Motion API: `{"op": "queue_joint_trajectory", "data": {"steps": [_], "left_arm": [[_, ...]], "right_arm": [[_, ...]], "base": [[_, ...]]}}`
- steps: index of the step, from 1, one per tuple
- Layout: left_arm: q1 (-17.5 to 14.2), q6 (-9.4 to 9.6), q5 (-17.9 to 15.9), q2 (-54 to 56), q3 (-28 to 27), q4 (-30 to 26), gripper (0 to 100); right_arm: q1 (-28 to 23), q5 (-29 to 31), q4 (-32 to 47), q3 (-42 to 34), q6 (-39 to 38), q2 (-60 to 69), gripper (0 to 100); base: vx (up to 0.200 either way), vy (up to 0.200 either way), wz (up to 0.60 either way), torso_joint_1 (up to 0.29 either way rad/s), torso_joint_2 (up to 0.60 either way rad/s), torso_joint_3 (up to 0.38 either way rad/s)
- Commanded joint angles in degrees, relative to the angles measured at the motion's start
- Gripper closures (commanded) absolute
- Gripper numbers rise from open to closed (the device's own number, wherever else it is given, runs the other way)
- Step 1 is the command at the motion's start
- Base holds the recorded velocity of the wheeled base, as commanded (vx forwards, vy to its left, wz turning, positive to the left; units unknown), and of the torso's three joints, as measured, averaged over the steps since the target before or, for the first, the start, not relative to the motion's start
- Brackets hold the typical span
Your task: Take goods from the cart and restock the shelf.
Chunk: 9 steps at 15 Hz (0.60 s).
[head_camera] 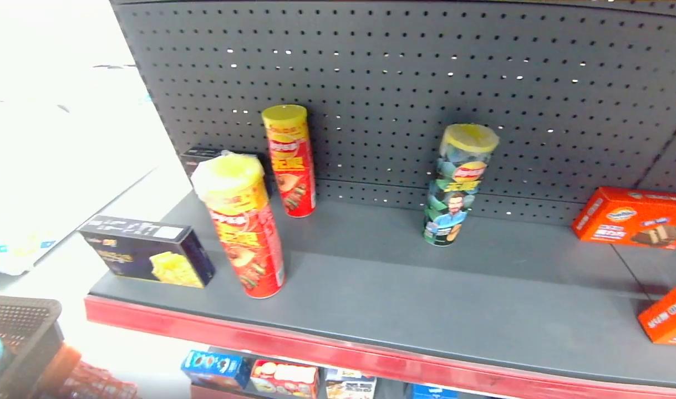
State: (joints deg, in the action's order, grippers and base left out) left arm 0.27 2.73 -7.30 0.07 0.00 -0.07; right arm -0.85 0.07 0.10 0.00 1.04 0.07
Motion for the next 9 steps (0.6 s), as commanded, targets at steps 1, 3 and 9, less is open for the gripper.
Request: {"op": "queue_joint_trajectory", "data": {"steps": [1,3,9], "left_arm": [[0.0,-0.01,0.0,-0.1,0.0,0.0,0],[0.0,-0.01,0.0,-0.1,0.0,0.0,0],[0.0,0.17,-0.1,-0.1,0.0,0.0,0]], "right_arm": [[0.0,0.0,0.0,0.0,0.0,-0.1,0],[0.0,0.0,0.0,0.0,0.0,-0.1,0],[0.0,0.2,0.0,0.0,-0.2,-0.1,0]], "base": [[0.000,0.000,0.60,0.002,0.00,0.007],[0.000,0.000,0.60,0.007,0.00,0.005],[0.000,0.000,0.10,0.000,0.00,-0.001]]}}
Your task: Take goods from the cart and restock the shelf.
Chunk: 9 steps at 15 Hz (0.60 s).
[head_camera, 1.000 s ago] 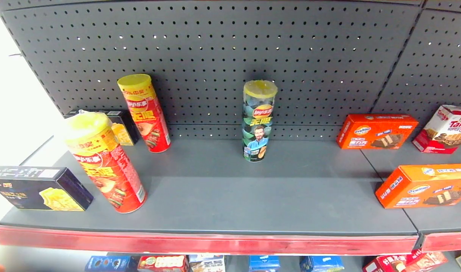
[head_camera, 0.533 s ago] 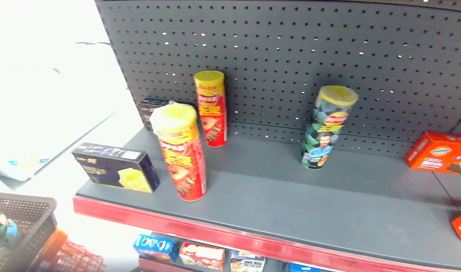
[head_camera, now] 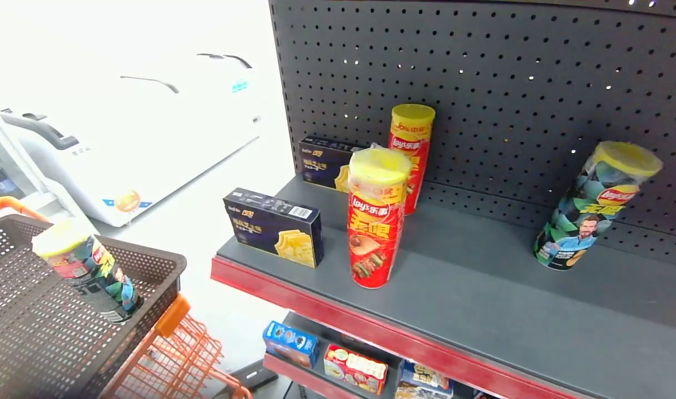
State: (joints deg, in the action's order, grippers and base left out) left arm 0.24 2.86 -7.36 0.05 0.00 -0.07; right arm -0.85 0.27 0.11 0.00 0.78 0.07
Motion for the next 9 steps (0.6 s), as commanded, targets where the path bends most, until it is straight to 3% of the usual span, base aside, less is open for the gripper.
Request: {"op": "queue_joint_trajectory", "data": {"steps": [1,4,5,8,9], "left_arm": [[0.0,-0.05,0.1,0.0,0.0,0.0,0],[-0.1,-0.14,0.9,0.0,-0.1,-0.1,0],[-0.1,0.30,3.0,-0.8,-2.6,-0.1,0],[0.7,0.04,10.9,-19.3,-18.3,-2.3,0],[1.1,-0.05,11.1,-22.5,-19.6,-1.7,0]], "right_arm": [[0.0,0.0,0.0,0.0,0.0,-0.1,0],[0.0,-0.1,0.0,0.0,0.0,-0.1,0],[0.0,0.0,0.0,0.0,0.0,-0.1,0],[0.0,0.0,0.0,0.0,0.0,-0.1,0],[0.0,0.0,0.0,0.0,0.0,-0.1,0]], "base": [[0.000,0.000,0.00,0.000,0.00,0.000],[0.000,0.000,0.00,0.000,0.00,0.000],[0.000,0.000,0.00,0.000,0.00,0.000],[0.000,0.000,0.00,0.000,0.00,0.000],[0.000,0.000,0.00,0.000,0.00,0.000]]}}
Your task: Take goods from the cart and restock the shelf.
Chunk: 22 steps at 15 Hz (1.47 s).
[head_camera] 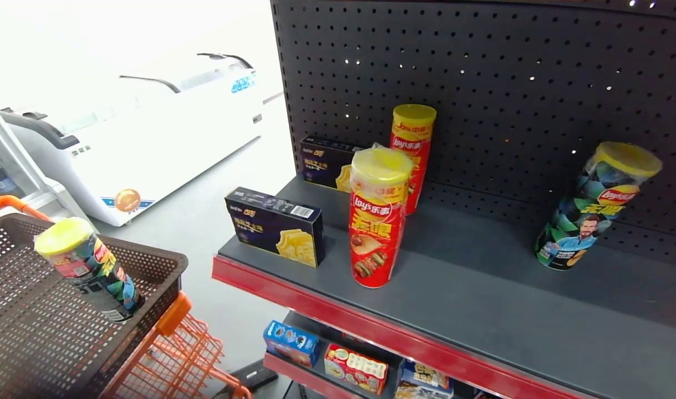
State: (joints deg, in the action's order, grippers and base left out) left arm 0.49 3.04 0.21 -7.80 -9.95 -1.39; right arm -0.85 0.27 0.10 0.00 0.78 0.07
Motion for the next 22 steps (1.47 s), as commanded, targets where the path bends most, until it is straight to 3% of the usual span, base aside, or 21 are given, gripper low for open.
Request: {"op": "queue_joint_trajectory", "data": {"steps": [1,2,4,5,6,7,9,11,13,15,22], "left_arm": [[3.7,0.04,5.2,-17.7,-10.8,0.7,0],[4.1,-0.75,10.1,-24.5,-12.5,1.8,0],[1.7,-0.66,10.3,-31.8,-16.0,4.8,0],[-3.1,-1.19,9.6,-36.0,-17.2,5.3,0],[-11.0,-1.37,5.4,-41.1,-19.1,7.7,0],[-14.1,-1.37,0.0,-44.4,-19.3,9.1,0],[-16.5,-1.19,-5.0,-50.5,-19.1,12.6,0],[-17.8,-1.10,-5.0,-55.3,-19.0,15.9,0],[-21.8,-1.10,-5.0,-62.8,-19.0,22.0,0],[-23.1,-1.10,-5.1,-68.3,-18.9,27.7,0],[-22.5,-1.01,-5.2,-83.8,-12.5,51.4,0]], "right_arm": [[0.0,0.0,0.0,0.0,0.0,-0.1,0],[0.0,0.0,0.0,0.0,0.0,-0.1,0],[0.0,0.0,0.0,0.0,0.0,-0.1,0],[0.0,0.0,0.0,0.0,0.0,-0.1,0],[0.0,0.0,0.0,0.0,0.0,-0.1,0],[0.0,0.0,0.0,0.0,0.0,-0.1,0],[0.0,0.0,0.0,0.0,0.0,-0.1,0],[0.0,0.0,0.0,0.0,0.0,-0.1,0],[0.0,0.0,0.0,0.0,0.0,-0.1,0],[0.0,0.0,0.0,0.0,0.0,-0.1,0],[0.0,0.0,0.0,0.0,0.0,-0.1,0]], "base": [[0.000,0.000,0.00,0.000,0.00,0.000],[0.000,0.000,0.00,0.000,0.00,0.000],[0.000,0.000,0.00,0.000,0.00,0.000],[0.000,0.000,0.00,0.000,0.00,0.000],[0.000,0.000,0.00,0.000,0.00,0.000],[0.000,0.000,0.00,0.000,0.00,0.000],[0.000,0.000,0.00,0.000,0.00,0.000],[0.000,0.000,0.00,0.000,0.00,0.000],[0.000,0.000,0.00,0.000,0.00,0.000],[0.000,0.000,0.00,0.000,0.00,0.000],[0.000,0.000,0.00,0.000,0.00,0.000]]}}
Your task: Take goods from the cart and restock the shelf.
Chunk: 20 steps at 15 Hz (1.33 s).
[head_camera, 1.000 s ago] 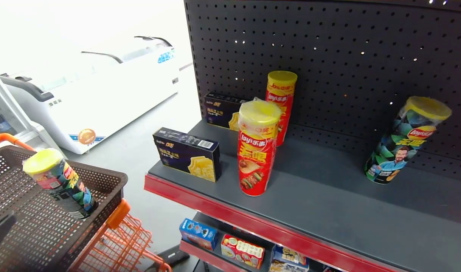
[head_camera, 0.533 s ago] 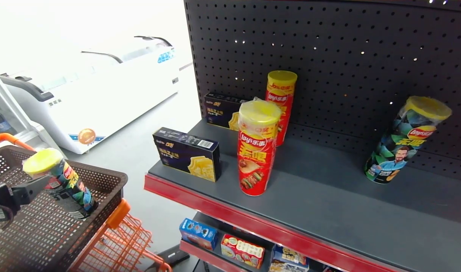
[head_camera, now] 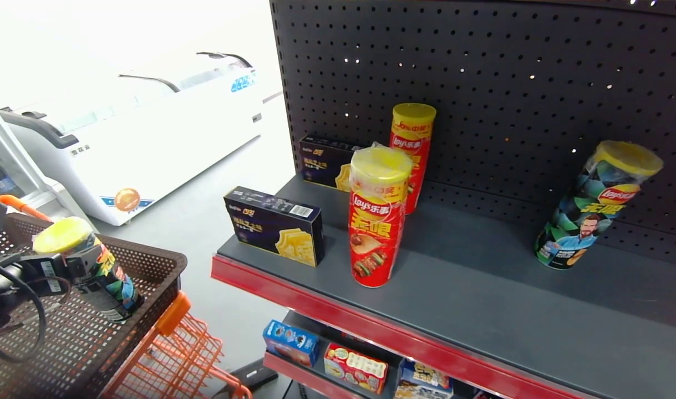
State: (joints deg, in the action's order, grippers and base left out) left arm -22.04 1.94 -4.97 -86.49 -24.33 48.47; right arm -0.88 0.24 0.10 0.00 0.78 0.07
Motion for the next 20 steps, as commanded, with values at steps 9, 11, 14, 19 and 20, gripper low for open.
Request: {"op": "queue_joint_trajectory", "data": {"steps": [9,11,14,19,20], "left_arm": [[-2.0,0.43,-0.2,-17.6,2.7,14.4,0],[-2.2,0.17,-0.2,-19.6,1.3,15.1,0],[-2.1,0.00,-0.2,-22.1,-1.4,16.6,0],[-1.8,0.35,-0.2,-25.1,-6.1,17.5,100],[-1.3,0.52,-0.3,-25.3,-6.4,18.0,100]], "right_arm": [[0.0,0.0,0.0,0.0,0.0,-0.1,0],[0.0,-0.1,0.0,0.0,0.0,-0.1,0],[0.0,0.0,0.0,0.0,0.0,-0.1,0],[0.0,0.0,0.0,0.0,0.0,-0.1,0],[0.0,0.0,0.0,0.0,0.0,-0.1,0]], "base": [[0.000,0.000,0.00,0.000,0.00,0.000],[0.000,0.000,0.00,0.000,0.00,0.000],[0.000,0.000,0.00,0.000,0.00,0.000],[0.000,0.000,0.00,0.000,0.00,0.000],[0.000,0.000,0.00,0.000,0.00,0.000]]}}
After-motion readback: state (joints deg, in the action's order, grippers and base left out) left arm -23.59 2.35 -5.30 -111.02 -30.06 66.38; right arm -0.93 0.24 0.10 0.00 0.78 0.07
